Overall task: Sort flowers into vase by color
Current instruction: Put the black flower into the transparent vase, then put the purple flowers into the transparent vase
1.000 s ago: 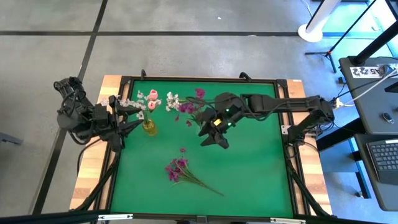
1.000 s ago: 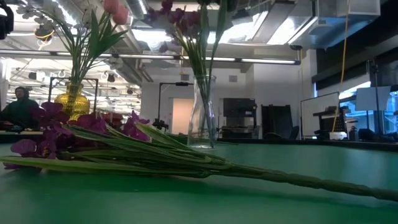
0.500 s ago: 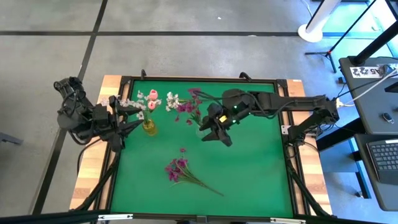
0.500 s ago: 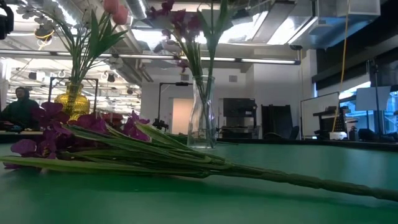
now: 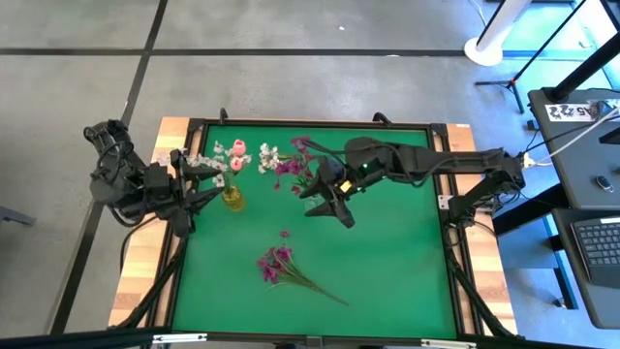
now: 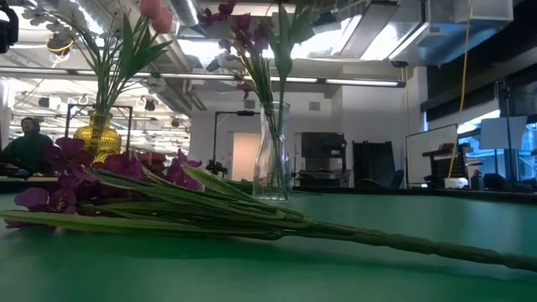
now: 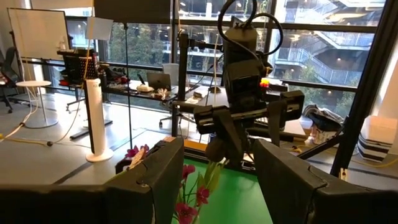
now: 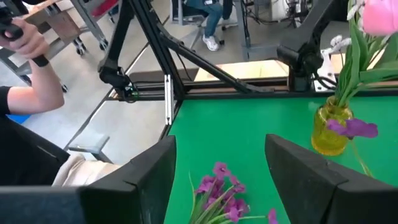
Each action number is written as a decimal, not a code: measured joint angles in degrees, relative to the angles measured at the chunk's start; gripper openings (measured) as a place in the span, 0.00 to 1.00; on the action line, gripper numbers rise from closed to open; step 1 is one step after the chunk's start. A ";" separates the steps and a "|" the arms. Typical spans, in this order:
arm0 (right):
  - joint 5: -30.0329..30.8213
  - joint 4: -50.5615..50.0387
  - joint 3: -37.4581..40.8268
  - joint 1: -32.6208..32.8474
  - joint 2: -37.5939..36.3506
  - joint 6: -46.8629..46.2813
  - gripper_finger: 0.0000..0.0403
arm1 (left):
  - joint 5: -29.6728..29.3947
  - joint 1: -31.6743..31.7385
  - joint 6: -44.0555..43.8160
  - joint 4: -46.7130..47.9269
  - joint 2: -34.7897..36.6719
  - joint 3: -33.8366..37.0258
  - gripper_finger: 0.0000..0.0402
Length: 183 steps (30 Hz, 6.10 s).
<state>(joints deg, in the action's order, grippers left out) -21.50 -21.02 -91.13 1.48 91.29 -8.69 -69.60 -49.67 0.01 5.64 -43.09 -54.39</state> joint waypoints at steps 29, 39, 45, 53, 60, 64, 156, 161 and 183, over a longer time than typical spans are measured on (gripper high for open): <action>28.32 -13.10 0.00 20.53 -7.92 6.39 0.60 | -3.37 -0.02 -0.96 2.68 2.52 0.00 0.47; 39.12 -15.25 0.02 29.83 9.00 -2.81 0.60 | 1.78 0.00 -4.30 6.12 3.85 0.00 0.47; 39.32 -11.21 0.04 29.62 20.17 -11.96 0.60 | 1.78 0.00 -7.68 9.65 3.85 0.00 0.47; 38.42 -8.84 0.07 27.86 28.85 -20.12 0.60 | 1.77 -0.02 -9.07 10.92 3.85 0.00 0.47; 36.58 -5.34 0.04 26.84 31.99 -25.27 0.60 | 1.69 0.00 -10.84 13.21 3.85 0.00 0.47; 34.89 -3.77 0.04 26.99 33.50 -25.88 0.60 | 1.62 0.04 -12.07 14.30 3.85 0.00 0.47; 27.56 61.61 34.56 14.03 -15.41 23.35 0.02 | 7.14 0.03 -14.92 16.42 2.54 0.02 0.47; 29.43 70.63 41.62 10.55 -21.79 26.80 0.02 | 5.25 0.03 -14.62 16.85 2.54 0.02 0.47; 19.32 77.87 51.56 -15.12 -13.23 4.48 0.03 | 3.02 0.04 -14.89 19.40 2.05 0.02 0.47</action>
<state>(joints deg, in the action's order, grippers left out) -2.18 56.86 -39.57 -13.65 78.05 -4.21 -66.59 -49.63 -14.87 25.04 -41.04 -54.37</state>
